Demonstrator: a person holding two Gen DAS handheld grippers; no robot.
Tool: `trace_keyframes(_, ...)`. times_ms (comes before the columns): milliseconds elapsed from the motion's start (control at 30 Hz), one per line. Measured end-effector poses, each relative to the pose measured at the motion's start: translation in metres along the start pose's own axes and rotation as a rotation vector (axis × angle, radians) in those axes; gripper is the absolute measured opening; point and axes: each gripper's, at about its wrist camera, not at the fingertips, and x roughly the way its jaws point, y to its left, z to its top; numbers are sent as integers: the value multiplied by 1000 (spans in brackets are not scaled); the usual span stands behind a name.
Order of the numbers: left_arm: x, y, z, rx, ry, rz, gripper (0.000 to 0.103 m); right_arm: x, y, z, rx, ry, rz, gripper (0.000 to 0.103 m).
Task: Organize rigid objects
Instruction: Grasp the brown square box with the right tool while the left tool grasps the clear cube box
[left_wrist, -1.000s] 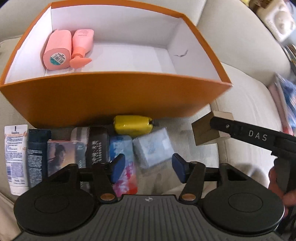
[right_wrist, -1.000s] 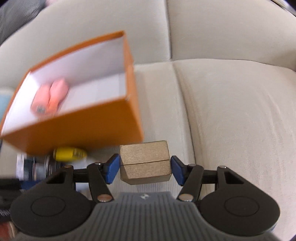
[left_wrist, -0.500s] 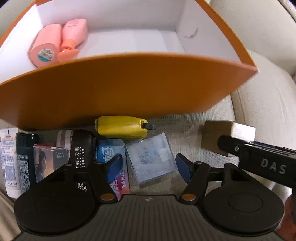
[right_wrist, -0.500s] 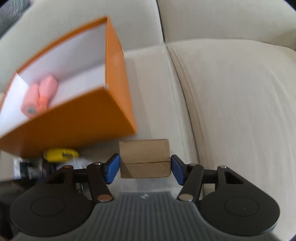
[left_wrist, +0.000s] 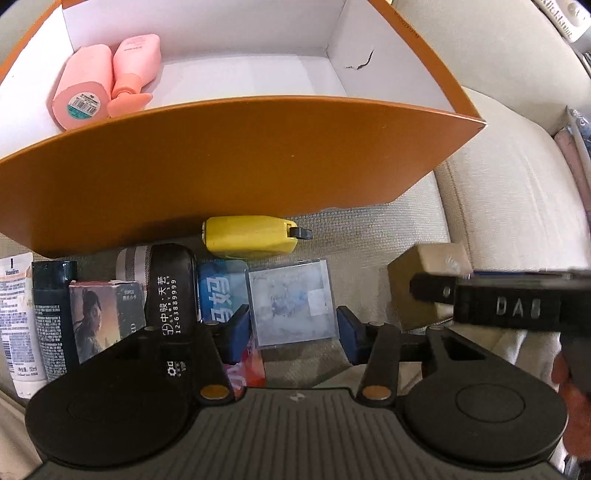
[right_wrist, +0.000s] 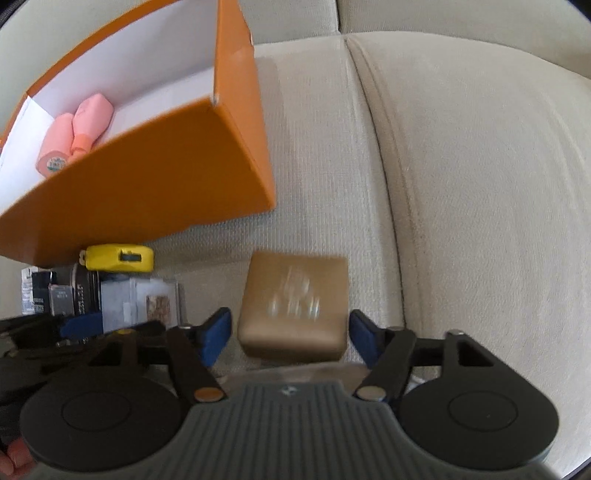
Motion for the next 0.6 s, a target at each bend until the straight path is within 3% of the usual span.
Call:
trace_keyframes(133,-6,-2,1,0,-5,-13,56,-1,-6,13,20,0,3,75)
trace_keyframes(300,-18,2,-1,-7,-16,-26,55,20,-10,18,74,128,26,76)
trace_keyframes(433,-21,6,0,-20,-20,-25,55,25,2,15,36,143,-1,76)
trace_keyframes(467,-21,7,0,-22,-21,-22,55,25,5,15,23,142,-13,75)
trace_keyframes(533,-24,9,-2,-29,-20,-34,55,27,11,13,1,139,-66,60)
trace_keyframes(600,-28,10,-3,-27,-28,-43,54,26,13,12,-3,126,-87,60)
